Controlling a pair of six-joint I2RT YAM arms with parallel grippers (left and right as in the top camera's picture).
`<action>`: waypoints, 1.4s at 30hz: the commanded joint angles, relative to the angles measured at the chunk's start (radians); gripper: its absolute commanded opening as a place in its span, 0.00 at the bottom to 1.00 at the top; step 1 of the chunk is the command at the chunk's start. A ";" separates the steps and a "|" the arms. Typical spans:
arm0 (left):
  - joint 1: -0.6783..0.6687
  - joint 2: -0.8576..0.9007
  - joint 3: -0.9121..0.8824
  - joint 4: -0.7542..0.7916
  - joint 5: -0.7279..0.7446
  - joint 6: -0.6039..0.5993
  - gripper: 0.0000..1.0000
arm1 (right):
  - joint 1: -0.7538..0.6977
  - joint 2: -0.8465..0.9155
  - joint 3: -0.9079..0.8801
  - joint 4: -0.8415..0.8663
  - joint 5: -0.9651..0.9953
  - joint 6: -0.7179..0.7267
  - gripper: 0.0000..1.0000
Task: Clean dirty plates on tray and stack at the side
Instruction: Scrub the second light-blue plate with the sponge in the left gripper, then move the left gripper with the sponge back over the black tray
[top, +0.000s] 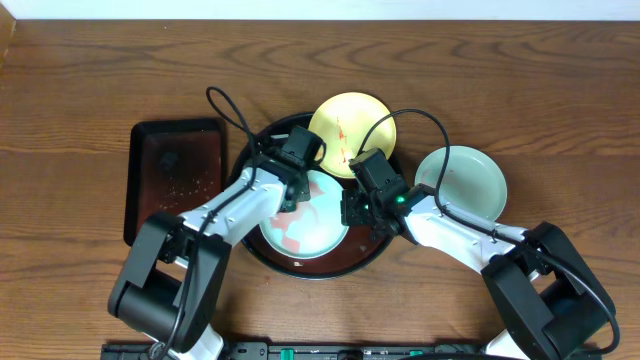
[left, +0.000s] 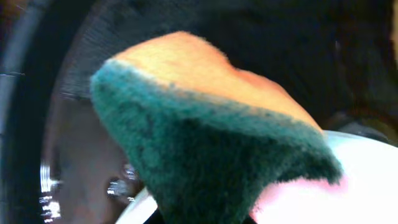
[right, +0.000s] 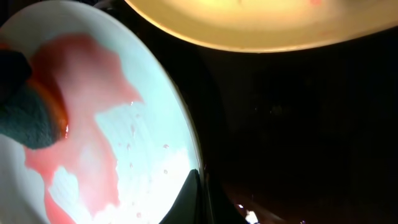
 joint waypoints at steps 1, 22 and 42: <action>0.002 0.011 -0.029 -0.043 0.324 0.107 0.08 | -0.009 0.005 -0.002 -0.010 0.020 -0.013 0.01; 0.299 -0.379 0.000 -0.072 0.282 0.110 0.07 | -0.006 0.005 -0.002 -0.033 0.017 0.008 0.01; 0.354 -0.281 -0.012 -0.165 0.227 0.117 0.08 | 0.027 -0.062 0.039 -0.109 -0.052 0.009 0.01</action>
